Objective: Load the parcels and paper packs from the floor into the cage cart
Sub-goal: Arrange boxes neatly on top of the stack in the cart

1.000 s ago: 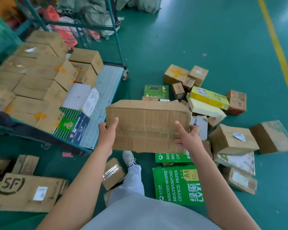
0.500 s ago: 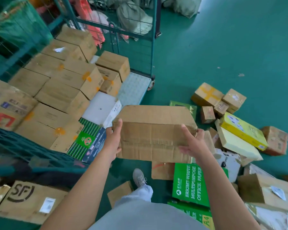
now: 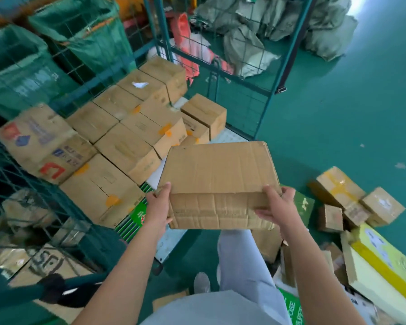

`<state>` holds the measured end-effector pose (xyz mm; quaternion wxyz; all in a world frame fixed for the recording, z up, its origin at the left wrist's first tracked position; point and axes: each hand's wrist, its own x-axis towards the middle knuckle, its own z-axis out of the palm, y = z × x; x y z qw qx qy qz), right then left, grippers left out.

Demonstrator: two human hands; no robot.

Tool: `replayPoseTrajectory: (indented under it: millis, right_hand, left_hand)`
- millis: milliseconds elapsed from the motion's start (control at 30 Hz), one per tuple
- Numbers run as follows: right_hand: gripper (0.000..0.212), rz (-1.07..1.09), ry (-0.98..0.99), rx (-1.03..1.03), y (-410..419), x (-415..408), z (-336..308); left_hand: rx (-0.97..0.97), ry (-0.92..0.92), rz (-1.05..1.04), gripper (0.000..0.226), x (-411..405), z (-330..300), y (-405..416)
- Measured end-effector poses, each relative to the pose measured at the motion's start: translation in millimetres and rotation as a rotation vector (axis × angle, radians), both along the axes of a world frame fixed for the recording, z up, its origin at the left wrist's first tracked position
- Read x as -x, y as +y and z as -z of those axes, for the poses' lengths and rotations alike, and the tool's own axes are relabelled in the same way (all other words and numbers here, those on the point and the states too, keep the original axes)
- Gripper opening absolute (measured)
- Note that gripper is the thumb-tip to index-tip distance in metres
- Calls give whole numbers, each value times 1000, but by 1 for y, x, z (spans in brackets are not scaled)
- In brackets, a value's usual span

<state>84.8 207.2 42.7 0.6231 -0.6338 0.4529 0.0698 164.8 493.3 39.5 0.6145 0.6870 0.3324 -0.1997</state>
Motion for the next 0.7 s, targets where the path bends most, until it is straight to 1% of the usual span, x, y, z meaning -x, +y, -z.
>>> replayPoseTrajectory:
  millis: [67, 200, 300, 400, 467, 533, 700]
  right_hand:
    - [46, -30, 19, 12, -5, -27, 3]
    - [38, -122, 15, -17, -24, -98, 14]
    - [40, -184, 13, -76, -45, -166, 29]
    - [45, -255, 18, -106, -79, -241, 35]
    - [40, -280, 19, -101, -102, -279, 30]
    - [34, -318, 23, -72, -126, -317, 28]
    - [27, -410, 63, -40, -148, -387, 28]
  left_hand:
    - [3, 15, -14, 71, -19, 6, -1]
    - [-9, 22, -59, 80, -70, 17, -14]
    - [-45, 22, -78, 80, -123, 23, -32]
    - [-79, 31, -153, 79, -186, 25, -64]
    - [-86, 41, -157, 77, -225, 23, -83]
    - [-84, 30, -172, 73, -261, 24, -101]
    - [-106, -65, -251, 44, -305, 19, -123]
